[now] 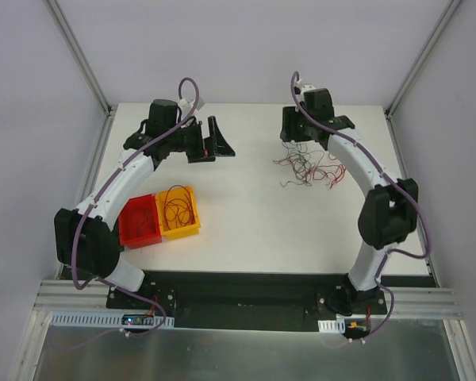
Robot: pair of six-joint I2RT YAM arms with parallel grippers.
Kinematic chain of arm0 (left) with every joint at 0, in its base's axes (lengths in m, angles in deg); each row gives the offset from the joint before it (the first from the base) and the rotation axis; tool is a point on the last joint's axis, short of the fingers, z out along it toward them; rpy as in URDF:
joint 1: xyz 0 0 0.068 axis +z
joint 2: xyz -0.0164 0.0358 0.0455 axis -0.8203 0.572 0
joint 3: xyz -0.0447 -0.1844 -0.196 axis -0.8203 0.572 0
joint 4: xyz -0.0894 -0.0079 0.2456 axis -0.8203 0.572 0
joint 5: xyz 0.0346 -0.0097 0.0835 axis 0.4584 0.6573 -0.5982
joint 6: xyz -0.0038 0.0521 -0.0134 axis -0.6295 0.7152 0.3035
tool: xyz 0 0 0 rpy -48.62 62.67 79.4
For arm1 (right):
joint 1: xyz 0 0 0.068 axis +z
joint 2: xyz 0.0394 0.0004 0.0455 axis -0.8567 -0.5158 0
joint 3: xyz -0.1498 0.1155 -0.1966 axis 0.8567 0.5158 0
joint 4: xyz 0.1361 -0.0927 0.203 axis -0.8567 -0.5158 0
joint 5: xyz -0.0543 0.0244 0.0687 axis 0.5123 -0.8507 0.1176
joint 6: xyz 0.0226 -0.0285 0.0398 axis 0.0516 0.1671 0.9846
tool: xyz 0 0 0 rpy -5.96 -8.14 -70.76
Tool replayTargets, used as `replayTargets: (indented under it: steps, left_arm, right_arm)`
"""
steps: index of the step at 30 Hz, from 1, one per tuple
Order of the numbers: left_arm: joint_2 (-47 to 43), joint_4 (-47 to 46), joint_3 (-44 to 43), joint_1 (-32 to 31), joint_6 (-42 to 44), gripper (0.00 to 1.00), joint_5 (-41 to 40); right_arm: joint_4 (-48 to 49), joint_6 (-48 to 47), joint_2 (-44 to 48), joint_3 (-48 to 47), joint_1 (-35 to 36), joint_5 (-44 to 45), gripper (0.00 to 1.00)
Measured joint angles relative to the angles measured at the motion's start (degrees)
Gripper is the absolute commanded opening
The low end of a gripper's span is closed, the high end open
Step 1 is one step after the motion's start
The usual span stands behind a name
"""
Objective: Untangle the cables
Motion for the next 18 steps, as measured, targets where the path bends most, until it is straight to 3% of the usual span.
replayTargets:
  steps: [5, 10, 14, 18]
  left_arm:
    - [-3.5, 0.2, 0.6, 1.1, 0.6, 0.98, -4.0]
    - [-4.8, -0.3, 0.6, 1.5, 0.8, 0.98, -4.4]
    - [-4.0, -0.3, 0.6, 2.1, 0.7, 0.98, -3.7]
    - [-3.3, -0.3, 0.6, 2.6, 0.5, 0.98, -3.4]
  right_arm:
    - [-6.7, -9.3, -14.5, -12.2, 1.8, 1.7, 0.56]
    - [-13.9, -12.4, -24.1, -20.3, 5.7, 6.6, 0.55]
    - [-14.9, -9.1, -23.2, -16.7, 7.9, 6.4, 0.52]
    - [-12.3, -2.6, -16.4, -4.9, 8.3, 5.3, 0.46]
